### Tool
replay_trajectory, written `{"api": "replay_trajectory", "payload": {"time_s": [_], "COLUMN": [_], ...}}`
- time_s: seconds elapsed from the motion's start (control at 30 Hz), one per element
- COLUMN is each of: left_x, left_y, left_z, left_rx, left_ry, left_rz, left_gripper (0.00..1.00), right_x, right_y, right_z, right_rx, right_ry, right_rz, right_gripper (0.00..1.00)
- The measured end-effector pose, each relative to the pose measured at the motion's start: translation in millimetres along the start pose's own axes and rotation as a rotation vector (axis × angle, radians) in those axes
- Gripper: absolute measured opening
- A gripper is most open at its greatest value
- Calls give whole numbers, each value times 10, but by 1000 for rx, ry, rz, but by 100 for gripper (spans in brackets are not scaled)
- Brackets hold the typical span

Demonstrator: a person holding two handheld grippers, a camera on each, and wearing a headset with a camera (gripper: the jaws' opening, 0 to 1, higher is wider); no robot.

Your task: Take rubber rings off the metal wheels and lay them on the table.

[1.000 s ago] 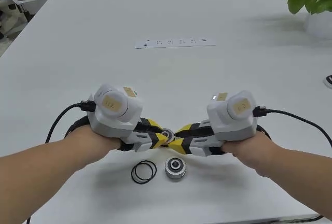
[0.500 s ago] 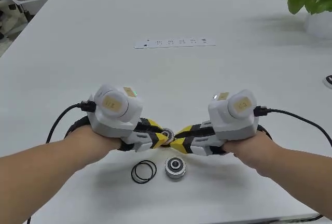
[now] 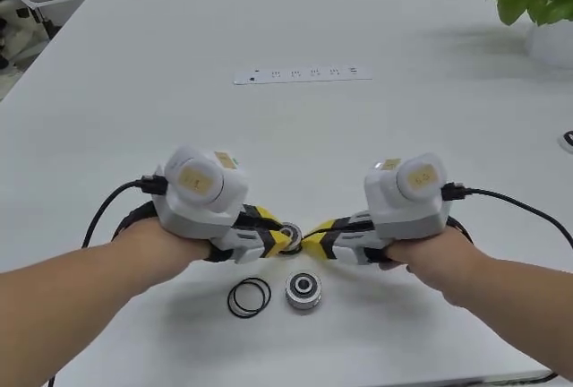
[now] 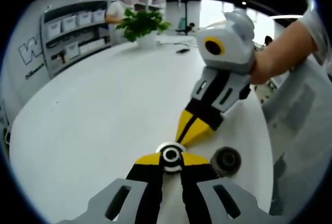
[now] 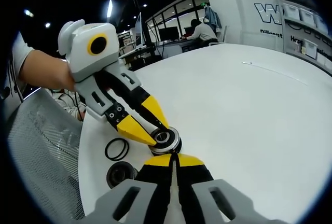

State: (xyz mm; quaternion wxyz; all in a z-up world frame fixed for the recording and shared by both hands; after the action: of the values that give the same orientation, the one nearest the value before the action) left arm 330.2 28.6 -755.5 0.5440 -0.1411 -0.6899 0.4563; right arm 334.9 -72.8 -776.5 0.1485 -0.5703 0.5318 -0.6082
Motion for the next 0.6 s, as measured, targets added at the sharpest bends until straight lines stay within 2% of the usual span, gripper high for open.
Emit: {"api": "replay_trajectory", "payload": {"time_s": [0.2, 0.6], "left_x": [-5, -3], "left_y": [4, 7], "left_z": [-3, 26], "left_rx": [0, 0], "left_ry": [-6, -20], "left_rz": [-2, -9], "left_gripper": [13, 12], "right_x": [42, 54], "right_y": [-36, -70], "right_z": [42, 24], "right_rx": [-97, -207], "right_ry": [-7, -17], "right_rz": [44, 96], "right_gripper": [0, 0]}}
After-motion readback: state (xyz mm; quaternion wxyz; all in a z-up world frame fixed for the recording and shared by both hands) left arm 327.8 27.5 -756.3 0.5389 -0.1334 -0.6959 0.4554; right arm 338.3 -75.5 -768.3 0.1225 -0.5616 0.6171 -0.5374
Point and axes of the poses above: the centre of the closed fingertips' face, and the gripper's own axes: x roughly backward along the fingers, z roughly to its right, y roughly out of its underside, the point moved 6 cm from there along x, roughly backward along the fingers
